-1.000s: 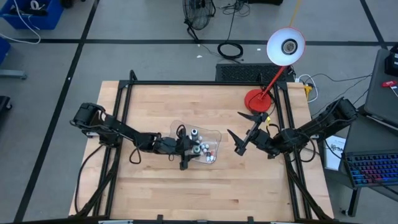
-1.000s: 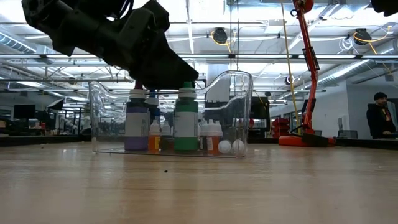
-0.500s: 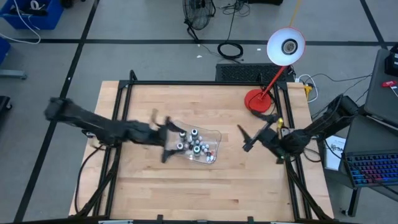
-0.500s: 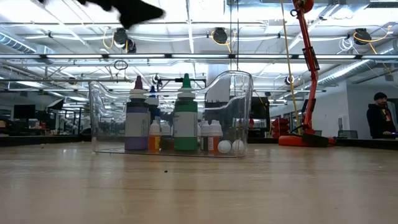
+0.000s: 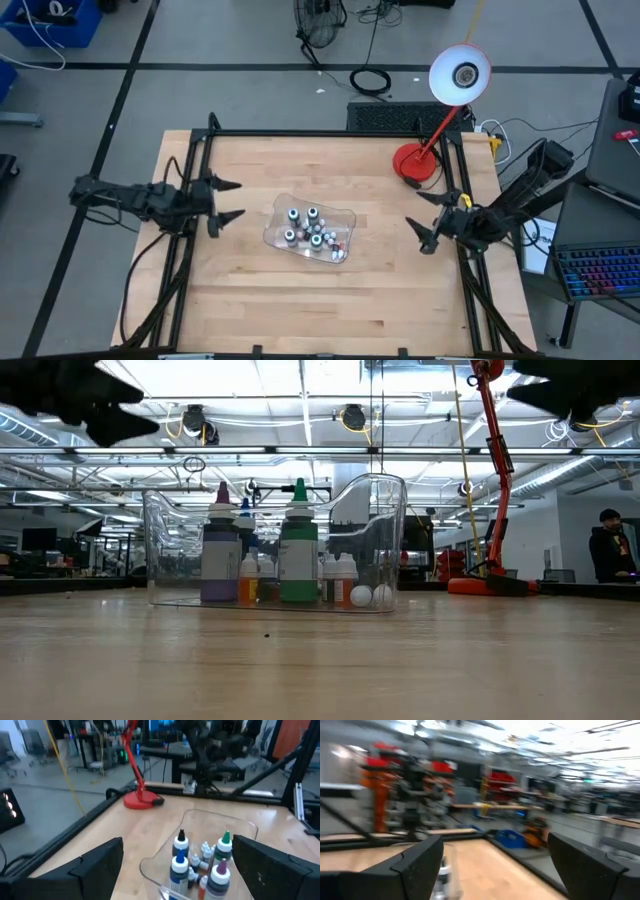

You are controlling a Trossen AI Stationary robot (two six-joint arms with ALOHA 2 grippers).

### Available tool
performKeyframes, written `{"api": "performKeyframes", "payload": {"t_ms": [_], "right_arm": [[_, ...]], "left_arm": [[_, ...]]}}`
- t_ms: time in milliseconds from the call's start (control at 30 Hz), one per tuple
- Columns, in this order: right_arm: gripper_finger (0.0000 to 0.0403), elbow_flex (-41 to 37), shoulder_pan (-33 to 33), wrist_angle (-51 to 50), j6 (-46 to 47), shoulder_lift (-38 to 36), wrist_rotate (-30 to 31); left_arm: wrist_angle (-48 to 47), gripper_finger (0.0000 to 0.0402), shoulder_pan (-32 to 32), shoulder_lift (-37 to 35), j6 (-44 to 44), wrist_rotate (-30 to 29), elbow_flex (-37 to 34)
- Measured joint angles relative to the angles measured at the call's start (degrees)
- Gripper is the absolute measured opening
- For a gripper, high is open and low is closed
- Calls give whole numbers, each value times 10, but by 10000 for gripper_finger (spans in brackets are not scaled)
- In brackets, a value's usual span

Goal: Pick & Place food coloring
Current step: Return to Home Position

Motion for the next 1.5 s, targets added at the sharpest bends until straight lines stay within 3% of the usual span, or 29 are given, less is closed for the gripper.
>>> {"api": "performKeyframes", "payload": {"t_ms": [200, 300, 500, 567, 800, 967, 1133, 1500], "right_arm": [[341, -96, 11, -4, 90, -69, -110], [341, -96, 10, -55, 131, -85, -131], [341, -97, -6, -177, 234, -89, -287], [341, -97, -14, -213, 266, -88, -314], [341, -98, -24, -366, 332, -159, -326], [341, -98, -6, -448, 271, -313, -325], [341, -99, 12, -623, 286, -475, -327], [341, -99, 17, -690, 263, -476, -324]], "left_arm": [[34, 376, 0, -84, -9, -10, -98], [29, 375, 0, -106, -10, -5, -117], [11, 370, 0, -125, -14, -6, -126], [9, 372, 0, -135, -12, -6, -126], [3, 373, 0, -150, -3, -7, -125], [-24, 368, 0, -150, -27, -22, -128], [-22, 374, 0, -150, -19, -12, -131], [-34, 373, 0, -145, -7, 10, -131]]}}
